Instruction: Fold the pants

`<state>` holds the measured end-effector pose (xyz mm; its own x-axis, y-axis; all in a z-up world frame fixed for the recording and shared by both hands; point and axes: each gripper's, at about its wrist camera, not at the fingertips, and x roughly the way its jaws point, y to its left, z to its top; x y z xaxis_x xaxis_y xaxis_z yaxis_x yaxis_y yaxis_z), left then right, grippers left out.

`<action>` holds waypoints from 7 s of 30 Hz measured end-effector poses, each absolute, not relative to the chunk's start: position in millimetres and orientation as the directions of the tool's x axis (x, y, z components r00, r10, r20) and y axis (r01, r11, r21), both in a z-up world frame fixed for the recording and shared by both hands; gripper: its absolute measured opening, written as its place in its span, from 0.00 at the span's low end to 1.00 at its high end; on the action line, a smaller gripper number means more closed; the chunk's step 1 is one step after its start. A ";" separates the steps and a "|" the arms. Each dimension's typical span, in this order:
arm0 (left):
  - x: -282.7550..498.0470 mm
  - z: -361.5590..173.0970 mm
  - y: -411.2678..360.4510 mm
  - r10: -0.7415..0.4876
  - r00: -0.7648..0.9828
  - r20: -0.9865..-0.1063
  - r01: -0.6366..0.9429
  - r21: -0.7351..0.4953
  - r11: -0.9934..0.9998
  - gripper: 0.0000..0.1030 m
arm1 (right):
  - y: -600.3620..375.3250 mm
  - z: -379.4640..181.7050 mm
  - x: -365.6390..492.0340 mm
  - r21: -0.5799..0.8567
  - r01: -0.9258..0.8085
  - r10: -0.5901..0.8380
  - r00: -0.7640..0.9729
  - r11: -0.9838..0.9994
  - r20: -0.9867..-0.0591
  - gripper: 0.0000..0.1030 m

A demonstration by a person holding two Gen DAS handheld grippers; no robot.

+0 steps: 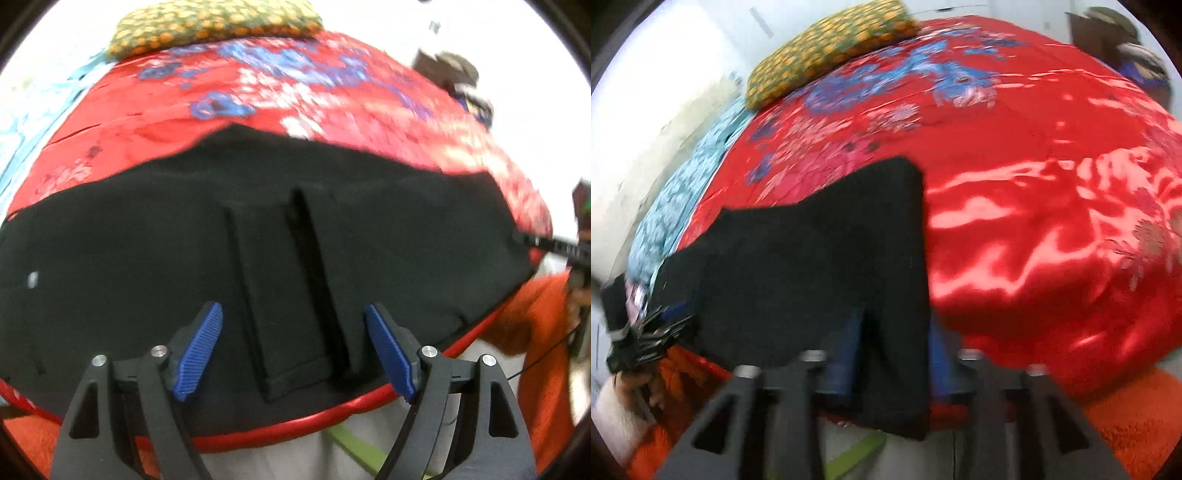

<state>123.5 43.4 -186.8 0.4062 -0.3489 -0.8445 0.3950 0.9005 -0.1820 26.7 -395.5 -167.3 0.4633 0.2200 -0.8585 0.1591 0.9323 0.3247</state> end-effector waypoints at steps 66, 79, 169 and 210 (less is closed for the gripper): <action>177.6 -70.3 -25.7 -0.680 0.256 -0.687 0.279 -0.622 0.732 0.22 | -420.1 -127.6 33.4 0.483 0.132 0.292 0.652 0.866 -0.700 0.82; 151.4 -89.2 -40.9 -0.634 0.351 -0.689 0.393 -0.506 0.767 0.83 | -431.7 -113.0 6.8 0.602 -0.014 0.447 0.684 0.798 -0.577 0.82; 107.0 -168.2 -17.2 -0.243 0.479 -0.844 0.350 -0.070 0.934 0.94 | -381.9 -108.6 -27.6 0.219 0.054 0.145 0.592 0.974 -0.793 0.96; 192.1 -221.8 -32.6 -0.607 0.101 -0.788 0.372 -0.536 0.758 0.64 | -427.8 -202.5 58.7 0.641 -0.003 0.599 0.357 0.768 -0.716 0.71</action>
